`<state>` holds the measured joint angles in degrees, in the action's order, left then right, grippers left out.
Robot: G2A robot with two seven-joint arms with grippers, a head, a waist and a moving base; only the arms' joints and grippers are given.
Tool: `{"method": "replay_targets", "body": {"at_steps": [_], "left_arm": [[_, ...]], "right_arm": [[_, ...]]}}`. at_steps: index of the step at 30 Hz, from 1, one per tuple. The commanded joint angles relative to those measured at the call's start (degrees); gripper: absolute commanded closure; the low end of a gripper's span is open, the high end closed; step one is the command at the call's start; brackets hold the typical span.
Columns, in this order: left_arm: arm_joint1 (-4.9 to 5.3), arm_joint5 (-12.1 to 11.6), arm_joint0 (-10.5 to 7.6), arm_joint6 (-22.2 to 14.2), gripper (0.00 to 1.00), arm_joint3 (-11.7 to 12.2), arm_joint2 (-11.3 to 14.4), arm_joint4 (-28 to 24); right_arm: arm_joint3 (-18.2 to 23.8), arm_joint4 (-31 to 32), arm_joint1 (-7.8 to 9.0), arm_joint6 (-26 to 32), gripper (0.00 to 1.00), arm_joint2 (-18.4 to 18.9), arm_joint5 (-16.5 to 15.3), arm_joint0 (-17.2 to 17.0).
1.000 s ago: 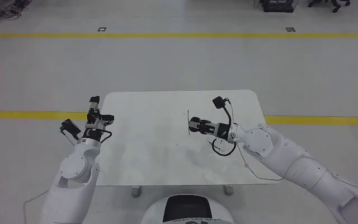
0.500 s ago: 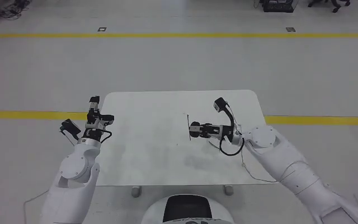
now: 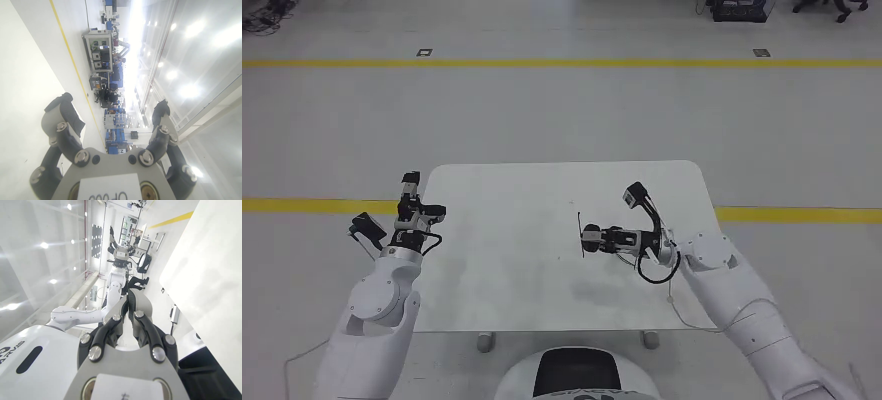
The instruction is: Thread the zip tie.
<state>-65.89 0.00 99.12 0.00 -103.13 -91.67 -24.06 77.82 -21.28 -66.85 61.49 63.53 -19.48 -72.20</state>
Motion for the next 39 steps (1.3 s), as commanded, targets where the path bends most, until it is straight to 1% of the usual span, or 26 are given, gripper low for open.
{"method": "replay_targets", "body": {"at_steps": [1, 11, 13, 15, 16, 17, 18, 19, 21, 23, 24, 25, 35, 37, 39], "left_arm": [[0.0, 0.0, 0.0, 0.0, 0.0, 0.0, 0.0, 0.0], [0.0, 0.0, 0.0, 0.0, 0.0, 0.0, 0.0, 0.0], [0.0, -0.5, -0.32, -1.9, 0.0, -1.4, 0.8, 0.9], [0.18, -0.3, 0.08, -3.4, 0.0, -3.5, 1.8, 6.4], [0.28, 0.0, 0.23, -3.7, 0.0, -4.6, 2.6, 10.4], [0.33, 0.1, 0.41, -3.8, 0.0, -5.7, 4.1, 15.0], [0.28, 0.1, 0.48, -4.1, 0.0, -6.3, 5.7, 17.0], [0.18, 0.5, 0.39, -4.6, 0.0, -6.7, 7.4, 18.2], [-0.08, 1.2, -0.45, -5.3, 0.0, -7.1, 11.0, 20.3], [-0.32, 2.5, -1.34, -5.0, 0.0, -7.3, 14.2, 23.2], [-0.53, 2.4, -1.85, -4.9, 0.0, -7.5, 16.1, 23.8], [-0.58, 2.4, -1.94, -4.9, 0.0, -7.5, 16.5, 23.8], [-0.57, 2.3, -2.02, -4.9, 0.0, -7.5, 16.5, 24.0], [-0.48, 1.8, -2.39, -5.4, 0.0, -7.6, 17.0, 27.1], [-0.42, 1.4, -2.5, -5.9, 0.0, -7.8, 18.0, 30.6]], "right_arm": [[0.0, 0.0, 0.06, -0.1, 1.0, -0.1, 0.0, 0.0], [0.0, 0.0, 0.05, -0.4, 1.0, -0.1, 0.1, 0.0], [0.6, 0.8, 0.03, -2.1, 1.0, -0.3, 0.5, -0.5], [0.9, 0.4, 0.04, -2.8, 1.0, -0.3, 0.6, -0.8], [0.9, 0.2, 0.05, -3.0, 1.0, -0.3, 0.6, -1.0], [0.8, -0.2, 0.07, -3.1, 1.0, -0.2, 0.4, -1.1], [0.6, -0.5, 0.08, -3.2, 1.0, -0.1, 0.3, -1.2], [0.4, -0.7, 0.08, -3.3, 1.0, -0.1, 0.2, -1.2], [0.1, -1.2, 0.04, -3.8, 1.0, -0.2, 0.0, -1.4], [-0.3, -1.6, 0.01, -4.1, 1.0, -0.2, 0.0, -1.4], [-0.3, -1.8, -0.01, -4.3, 1.0, -0.2, 0.0, -1.5], [-0.5, -1.9, 0.0, -4.3, 1.0, -0.1, 0.0, -1.6], [-0.5, -1.9, 0.0, -4.3, 1.0, -0.1, 0.0, -1.6], [0.0, -1.4, -0.06, -5.8, 1.0, -0.3, 0.7, -2.0], [0.4, -0.6, -0.08, -7.5, 1.0, -0.5, 1.5, -2.1]]}}
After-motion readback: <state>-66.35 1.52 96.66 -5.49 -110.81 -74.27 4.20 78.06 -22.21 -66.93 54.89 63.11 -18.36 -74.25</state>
